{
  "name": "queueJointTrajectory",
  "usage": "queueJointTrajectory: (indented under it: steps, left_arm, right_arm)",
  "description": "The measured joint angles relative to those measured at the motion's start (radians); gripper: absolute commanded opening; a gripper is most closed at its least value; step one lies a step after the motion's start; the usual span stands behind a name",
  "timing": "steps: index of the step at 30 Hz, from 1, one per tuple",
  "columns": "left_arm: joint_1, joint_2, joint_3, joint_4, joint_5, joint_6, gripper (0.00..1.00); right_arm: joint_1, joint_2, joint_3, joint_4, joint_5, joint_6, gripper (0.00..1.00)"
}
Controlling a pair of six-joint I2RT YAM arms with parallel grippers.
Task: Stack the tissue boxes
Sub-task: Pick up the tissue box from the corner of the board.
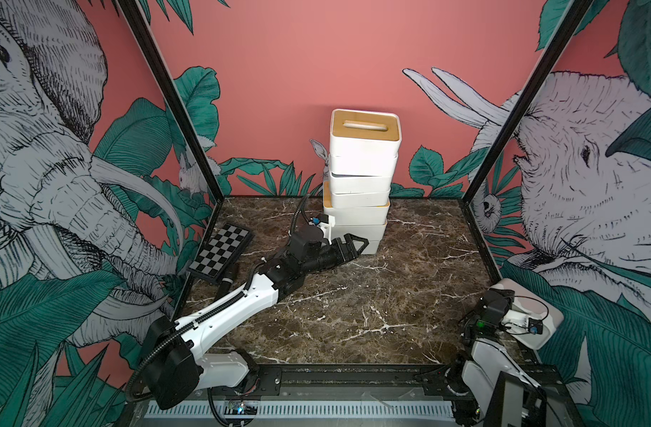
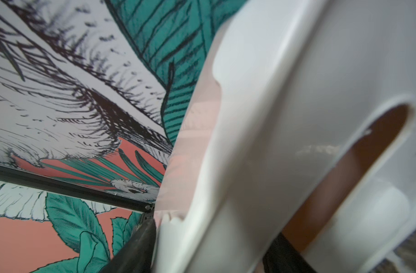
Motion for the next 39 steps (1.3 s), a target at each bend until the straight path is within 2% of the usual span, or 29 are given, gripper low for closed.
queueJointTrajectory:
  steps: [3, 13, 18, 24, 31, 39]
  left_arm:
    - [0.004, -0.004, -0.002, 0.0, -0.002, -0.001, 0.91]
    - [0.019, -0.02, -0.037, 0.01, -0.008, -0.005, 0.91]
    - [0.034, -0.039, -0.05, 0.016, -0.01, -0.011, 0.91]
    - [0.046, -0.045, -0.069, 0.023, -0.01, -0.024, 0.91]
    - [0.052, -0.045, -0.085, 0.037, -0.01, -0.038, 0.91]
    - [0.055, -0.045, -0.089, 0.051, -0.01, -0.042, 0.91]
  right_arm:
    - [0.001, 0.014, 0.034, -0.019, -0.051, -0.052, 0.51]
    - [-0.001, 0.028, 0.122, -0.167, -0.215, -0.191, 0.44]
    - [-0.002, 0.052, 0.142, -0.179, -0.262, -0.239, 0.37]
    - [-0.002, 0.12, 0.209, -0.205, -0.357, -0.31, 0.34]
    - [0.026, 0.177, 0.356, -0.369, -0.509, -0.431, 0.27]
    - [0.109, 0.15, 0.513, -0.635, -0.696, -0.547, 0.16]
